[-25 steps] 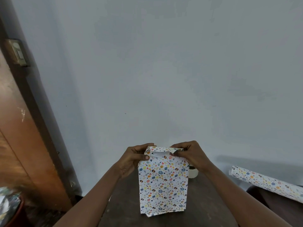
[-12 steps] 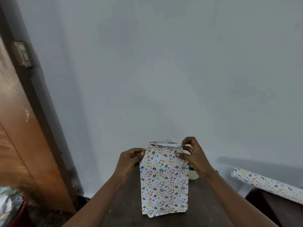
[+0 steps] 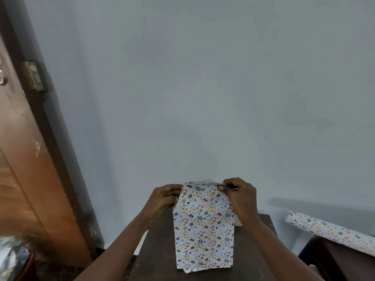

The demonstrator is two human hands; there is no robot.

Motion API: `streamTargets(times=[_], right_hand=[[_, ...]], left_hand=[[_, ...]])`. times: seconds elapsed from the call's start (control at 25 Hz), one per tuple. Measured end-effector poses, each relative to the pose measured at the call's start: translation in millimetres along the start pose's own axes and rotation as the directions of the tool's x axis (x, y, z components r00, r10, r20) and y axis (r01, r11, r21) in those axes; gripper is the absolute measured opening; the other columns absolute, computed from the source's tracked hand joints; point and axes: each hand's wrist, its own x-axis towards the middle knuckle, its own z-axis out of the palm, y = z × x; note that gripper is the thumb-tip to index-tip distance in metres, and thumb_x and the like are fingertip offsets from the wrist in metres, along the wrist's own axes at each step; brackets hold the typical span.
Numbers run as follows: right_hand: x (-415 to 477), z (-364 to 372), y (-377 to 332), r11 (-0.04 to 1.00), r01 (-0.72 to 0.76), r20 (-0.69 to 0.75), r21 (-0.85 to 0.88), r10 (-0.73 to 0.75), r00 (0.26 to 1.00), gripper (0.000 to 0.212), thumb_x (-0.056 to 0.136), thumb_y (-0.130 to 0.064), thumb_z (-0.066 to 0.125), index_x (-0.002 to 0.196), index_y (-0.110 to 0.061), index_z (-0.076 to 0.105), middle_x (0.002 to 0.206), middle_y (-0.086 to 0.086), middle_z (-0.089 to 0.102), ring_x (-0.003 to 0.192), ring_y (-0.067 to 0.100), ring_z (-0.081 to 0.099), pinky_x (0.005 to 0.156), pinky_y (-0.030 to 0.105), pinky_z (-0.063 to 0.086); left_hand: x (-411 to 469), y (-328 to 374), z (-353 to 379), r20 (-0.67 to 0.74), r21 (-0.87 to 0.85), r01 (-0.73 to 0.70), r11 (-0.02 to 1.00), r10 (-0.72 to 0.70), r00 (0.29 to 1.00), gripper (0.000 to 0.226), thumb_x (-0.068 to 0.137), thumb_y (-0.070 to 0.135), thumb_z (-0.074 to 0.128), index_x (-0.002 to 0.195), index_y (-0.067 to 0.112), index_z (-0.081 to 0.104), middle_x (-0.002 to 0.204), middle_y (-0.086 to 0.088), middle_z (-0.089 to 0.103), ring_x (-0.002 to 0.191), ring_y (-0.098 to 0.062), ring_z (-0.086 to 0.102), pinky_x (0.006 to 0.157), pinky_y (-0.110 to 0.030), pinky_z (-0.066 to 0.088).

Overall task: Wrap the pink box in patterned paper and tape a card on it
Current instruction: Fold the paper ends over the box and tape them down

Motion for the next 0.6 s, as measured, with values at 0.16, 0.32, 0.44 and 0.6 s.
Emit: streamTargets(times=[0.16, 0.32, 0.44, 0.6], right_hand=[[-1, -12, 1, 0.864, -0.248, 0.285, 0.439, 0.128, 0.95, 0.019, 0.067, -0.023, 0.08, 0.056, -0.014, 0.067, 0.065, -0.008, 0.06, 0.067, 0.004, 0.056, 0.066, 0.024, 0.045], [3, -23, 7, 0.833, -0.279, 0.387, 0.477, 0.085, 0.918, 0.048, 0.037, -0.053, 0.089, 0.06, -0.014, 0.072, 0.089, -0.007, 0.064, 0.087, 0.006, 0.063, 0.074, 0.024, 0.05], [-3, -29, 10, 0.917, -0.22, 0.432, 0.332, 0.059, 0.9, 0.072, 0.04, -0.058, 0.087, 0.086, -0.004, 0.07, 0.096, -0.01, 0.064, 0.092, 0.013, 0.064, 0.081, 0.038, 0.053], [-12, -26, 14, 0.91, -0.203, 0.423, 0.362, 0.034, 0.906, 0.052, 0.04, -0.047, 0.091, 0.057, -0.006, 0.064, 0.112, -0.006, 0.057, 0.099, 0.014, 0.057, 0.081, 0.034, 0.052]], left_hand=[[-2, 0, 3, -0.006, 0.138, -0.003, 0.99, 0.004, 1.0, 0.027, 0.087, -0.007, 0.057, 0.103, 0.012, 0.067, 0.094, 0.001, 0.074, 0.089, -0.011, 0.069, 0.079, -0.022, 0.055], [-9, -10, 4, -0.02, 0.302, -0.062, 0.951, 0.072, 0.997, 0.025, 0.091, 0.004, 0.056, 0.107, 0.02, 0.068, 0.105, 0.003, 0.072, 0.1, -0.013, 0.066, 0.09, -0.026, 0.052], [-14, -11, 12, -0.065, 0.456, -0.143, 0.878, 0.193, 0.979, 0.026, 0.092, 0.006, 0.055, 0.102, 0.026, 0.067, 0.095, 0.03, 0.068, 0.093, 0.005, 0.064, 0.081, -0.012, 0.048], [-8, -7, 24, -0.208, 0.498, -0.081, 0.863, 0.21, 0.955, 0.025, 0.09, 0.002, 0.055, 0.098, 0.021, 0.07, 0.079, 0.027, 0.067, 0.079, 0.01, 0.062, 0.068, -0.001, 0.043]])
